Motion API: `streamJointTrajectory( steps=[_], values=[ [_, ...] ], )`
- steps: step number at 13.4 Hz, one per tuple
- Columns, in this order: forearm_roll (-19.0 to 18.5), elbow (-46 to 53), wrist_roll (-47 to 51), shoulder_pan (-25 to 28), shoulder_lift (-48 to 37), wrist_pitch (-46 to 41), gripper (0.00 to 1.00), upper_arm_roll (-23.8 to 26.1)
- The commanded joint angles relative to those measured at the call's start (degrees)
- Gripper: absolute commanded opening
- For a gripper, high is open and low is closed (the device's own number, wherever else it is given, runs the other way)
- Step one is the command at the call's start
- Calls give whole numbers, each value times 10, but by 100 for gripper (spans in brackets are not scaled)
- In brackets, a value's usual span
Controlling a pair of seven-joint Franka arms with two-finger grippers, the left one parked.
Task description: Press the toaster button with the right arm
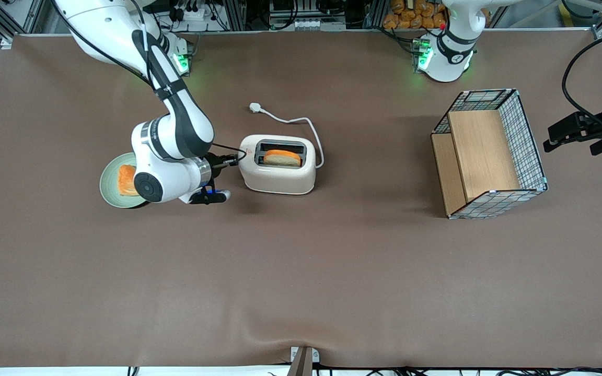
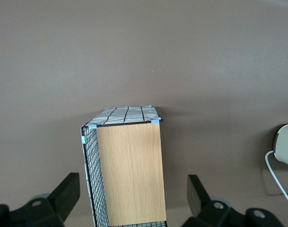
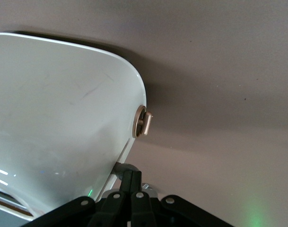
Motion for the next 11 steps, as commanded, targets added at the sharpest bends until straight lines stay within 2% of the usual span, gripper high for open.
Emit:
streamJointTrajectory(
  steps=[1, 11],
  values=[
    [24, -8, -9, 6, 6, 16, 0, -3],
    [94, -47, -92, -8, 5, 53, 0, -3]
  ],
)
